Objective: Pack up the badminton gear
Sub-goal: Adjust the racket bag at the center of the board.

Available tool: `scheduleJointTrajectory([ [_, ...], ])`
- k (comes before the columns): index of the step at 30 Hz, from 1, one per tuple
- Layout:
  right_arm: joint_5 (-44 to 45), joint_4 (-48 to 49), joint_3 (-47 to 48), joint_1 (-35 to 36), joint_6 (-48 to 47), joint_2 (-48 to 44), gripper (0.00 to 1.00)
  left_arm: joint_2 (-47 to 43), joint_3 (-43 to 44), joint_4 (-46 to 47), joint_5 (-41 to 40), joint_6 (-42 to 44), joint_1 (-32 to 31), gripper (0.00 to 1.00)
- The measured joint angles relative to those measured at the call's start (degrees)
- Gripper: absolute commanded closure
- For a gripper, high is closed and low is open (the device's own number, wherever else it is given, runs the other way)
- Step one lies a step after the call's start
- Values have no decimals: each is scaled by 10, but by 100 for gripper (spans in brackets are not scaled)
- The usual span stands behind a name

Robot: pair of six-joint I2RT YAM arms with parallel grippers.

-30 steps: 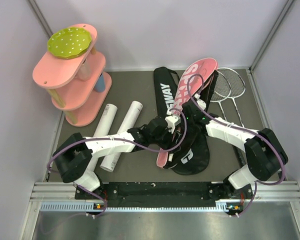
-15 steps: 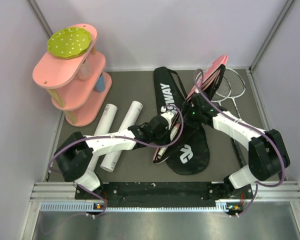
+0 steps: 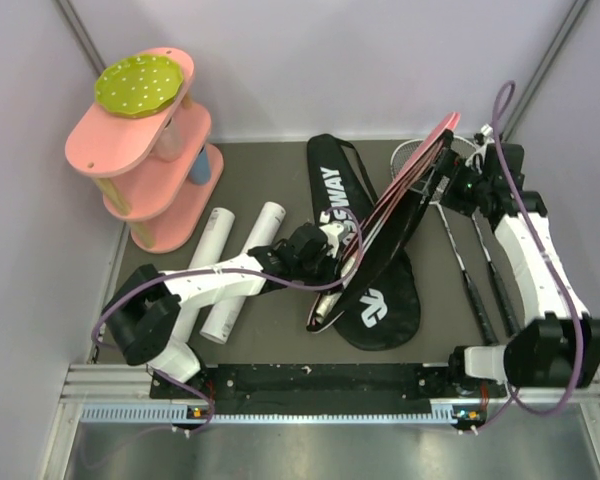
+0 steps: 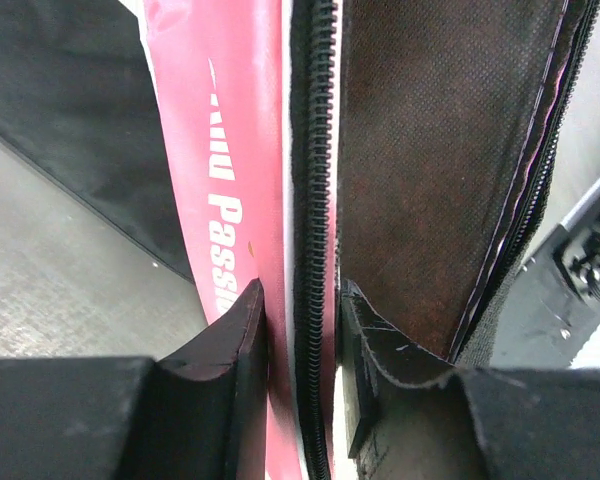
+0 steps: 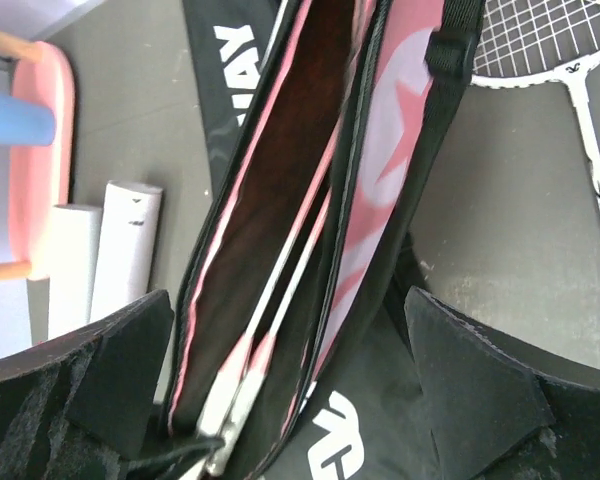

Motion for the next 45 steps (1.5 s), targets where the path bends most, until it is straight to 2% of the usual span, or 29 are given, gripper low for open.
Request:
scheduleJointTrajectory([
  [5, -16, 34, 16, -13, 2, 101, 29, -15, 0, -13, 42, 3, 0, 100],
  [6, -21, 47, 9, -13, 5, 109, 45, -16, 0, -15, 48, 5, 0, 100],
  [8, -28, 61, -5, -13, 8, 116, 62, -17, 0, -19, 57, 10, 0, 100],
  [9, -32, 71, -13, -13, 12, 116, 85, -18, 0, -20, 63, 12, 0, 100],
  [10, -36, 81, -20, -13, 18, 116, 94, -18, 0, -22, 68, 15, 0, 98],
  [11, -42, 90, -26, -13, 23, 116, 100, -19, 0, -25, 72, 19, 0, 91],
  [12, -46, 100, -34, -13, 33, 116, 100, -19, 0, -29, 76, 23, 0, 71],
  [18, -57, 134, -80, -13, 94, 107, 100, -19, 7, -50, 108, 60, 2, 37],
  [20, -56, 136, -98, -12, 110, 98, 100, -19, 27, -54, 125, 72, 2, 29],
  [21, -54, 137, -108, -12, 118, 93, 100, -19, 42, -54, 131, 76, 2, 21],
  [22, -53, 137, -117, -12, 126, 88, 100, -18, 60, -52, 136, 80, 1, 18],
  [23, -50, 137, -128, -11, 135, 82, 100, -16, 78, -47, 140, 83, 1, 1],
  [29, -39, 128, -175, 9, 200, 37, 100, 32, 194, -23, 133, 111, -4, 2],
  [33, -38, 132, -196, 10, 254, 4, 100, 104, 286, -38, 68, 156, -33, 4],
  [39, -32, 133, -221, 10, 328, -25, 100, 177, 324, -61, -29, 211, -85, 17],
  [40, -32, 132, -224, 10, 338, -30, 100, 184, 324, -66, -41, 218, -89, 30],
  [42, -31, 133, -229, 10, 355, -38, 100, 193, 324, -70, -66, 224, -90, 50],
  [43, -30, 131, -230, 10, 362, -42, 97, 196, 324, -71, -82, 225, -89, 65],
  [45, -27, 133, -230, 10, 364, -46, 78, 197, 324, -77, -108, 223, -86, 84],
])
